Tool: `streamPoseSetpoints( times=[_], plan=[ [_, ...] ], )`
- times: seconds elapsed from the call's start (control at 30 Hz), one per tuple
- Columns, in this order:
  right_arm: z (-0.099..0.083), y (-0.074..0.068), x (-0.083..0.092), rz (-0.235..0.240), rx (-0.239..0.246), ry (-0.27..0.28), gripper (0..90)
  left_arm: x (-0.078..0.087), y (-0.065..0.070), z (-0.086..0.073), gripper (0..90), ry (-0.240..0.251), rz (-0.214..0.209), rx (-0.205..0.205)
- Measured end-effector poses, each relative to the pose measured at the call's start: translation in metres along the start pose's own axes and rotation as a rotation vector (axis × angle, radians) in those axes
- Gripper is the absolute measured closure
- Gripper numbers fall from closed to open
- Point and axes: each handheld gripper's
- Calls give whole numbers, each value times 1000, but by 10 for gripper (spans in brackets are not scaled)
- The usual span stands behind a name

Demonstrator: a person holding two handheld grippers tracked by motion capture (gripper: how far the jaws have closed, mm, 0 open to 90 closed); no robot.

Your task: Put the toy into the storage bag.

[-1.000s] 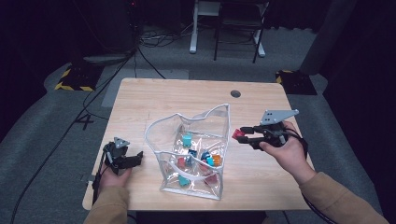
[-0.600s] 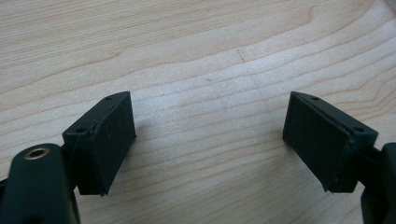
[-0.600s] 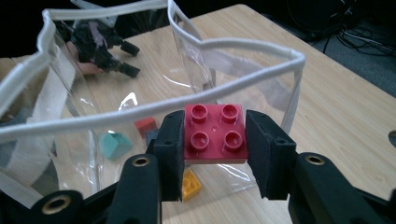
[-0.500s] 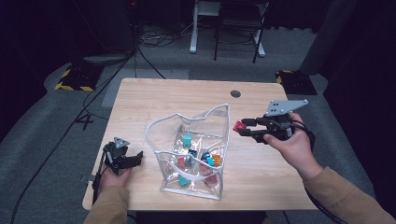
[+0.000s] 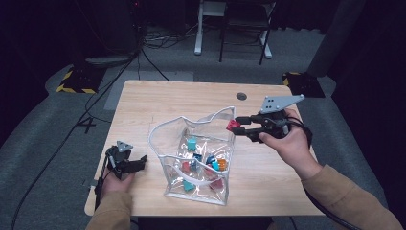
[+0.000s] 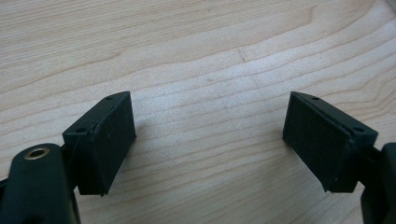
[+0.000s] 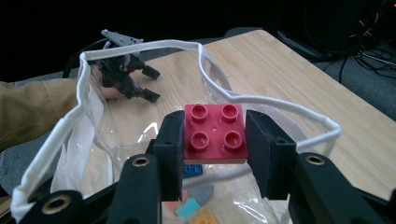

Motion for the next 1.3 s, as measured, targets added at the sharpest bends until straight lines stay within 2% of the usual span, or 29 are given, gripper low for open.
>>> streamPoseSetpoints(
  times=[0.27, 0.73, 1.3],
  plan=[
    [12, -3, -17, 28, 14, -1, 596, 0, 0, 0, 173, 0, 1, -1],
    [18, -9, -50, 69, 13, -17, 595, 0, 0, 0, 173, 0, 0, 5],
    [15, -23, -96, 129, 16, -72, 595, 0, 0, 0, 173, -1, 2, 4]
  ],
)
Point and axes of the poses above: each handheld gripper's, and its own axes: x roughly backward along the jaws, z roughly out of its top, y roughly to its right, and after that the axes turned 5 degrees about z, right-handed
